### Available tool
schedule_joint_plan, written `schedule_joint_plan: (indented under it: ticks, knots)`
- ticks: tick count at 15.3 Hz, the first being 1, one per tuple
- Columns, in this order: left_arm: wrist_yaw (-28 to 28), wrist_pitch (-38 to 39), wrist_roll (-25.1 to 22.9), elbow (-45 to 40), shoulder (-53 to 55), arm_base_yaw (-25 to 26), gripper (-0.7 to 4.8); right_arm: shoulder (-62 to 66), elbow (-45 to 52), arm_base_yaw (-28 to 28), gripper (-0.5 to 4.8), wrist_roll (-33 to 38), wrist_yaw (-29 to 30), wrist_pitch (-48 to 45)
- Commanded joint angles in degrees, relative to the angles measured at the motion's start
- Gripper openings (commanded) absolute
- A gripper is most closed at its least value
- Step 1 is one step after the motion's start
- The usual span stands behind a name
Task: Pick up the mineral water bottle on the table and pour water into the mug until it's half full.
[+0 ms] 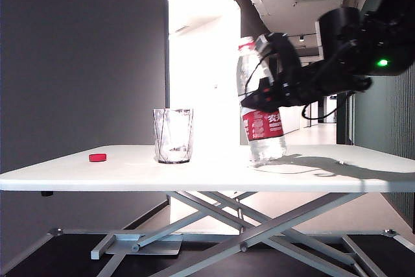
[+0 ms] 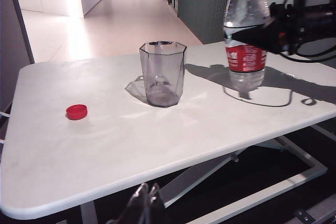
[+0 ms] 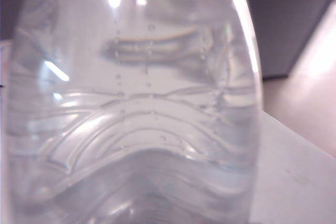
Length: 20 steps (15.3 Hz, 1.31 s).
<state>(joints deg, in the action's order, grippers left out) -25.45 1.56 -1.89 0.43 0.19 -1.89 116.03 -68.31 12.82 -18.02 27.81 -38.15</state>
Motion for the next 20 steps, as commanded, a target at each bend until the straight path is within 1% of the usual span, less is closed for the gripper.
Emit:
schedule_joint_plan:
  ticks: [1,2,3,4,5,6,8,10,11,12,14,16,18,20]
  knots:
    - [-0.1,-0.3,-0.2,0.2,0.0,-0.1,-0.05,-1.3,-0.7,4.3,1.57,-7.0,-9.6,-2.7]
    - [-0.1,-0.3,-0.2,0.2,0.0,-0.1,-0.05,-1.3,-0.8,4.9,1.57,-8.3,-10.7,-2.5]
    - [-0.1,-0.3,-0.2,0.2,0.0,-0.1,-0.05,-1.2,-1.3,6.3,1.57,-9.9,-13.6,-1.1]
    - [-0.1,-0.3,-0.2,0.2,0.0,-0.1,-0.05,-1.2,-2.4,7.3,1.57,-10.9,-15.8,1.8]
    - [-0.1,-0.3,-0.2,0.2,0.0,-0.1,-0.05,-1.2,-4.9,8.8,1.57,-11.5,-20.2,6.3]
    - [-0.1,-0.3,-0.2,0.2,0.0,-0.1,-0.05,-1.2,-6.7,9.6,1.57,-12.4,-22.2,9.1]
    - [-0.1,-0.3,-0.2,0.2,0.0,-0.1,-0.05,-1.2,-9.5,10.3,1.57,-12.4,-24.1,13.3]
    - [-0.1,-0.3,-0.2,0.2,0.0,-0.1,-0.05,-1.2,-10.7,10.3,1.57,-12.6,-25.5,14.6]
    - [-0.1,-0.3,-0.2,0.2,0.0,-0.1,-0.05,-1.2,-10.7,10.3,1.57,-15.5,-26.8,15.2]
    - [-0.2,-0.3,-0.2,0.2,0.0,-0.1,-0.05,-1.2,-10.7,10.4,1.57,-18.1,-26.8,16.1]
    - [-0.2,-0.3,-0.2,0.2,0.0,-0.1,-0.05,-1.2,-10.7,10.9,1.57,-21.8,-28.3,16.9]
    - [-0.3,-0.3,-0.2,0.2,0.0,-0.1,-0.05,-1.2,-10.7,11.3,1.57,-23.6,-29.9,16.9]
    - [-0.3,-0.3,-0.2,0.2,0.0,-0.1,-0.05,-1.2,-10.7,11.7,1.57,-27.7,-31.5,16.9]
    - [-0.3,-0.3,-0.2,0.2,0.0,-0.1,-0.05,-1.2,-10.7,12.0,1.57,-29.0,-32.0,16.9]
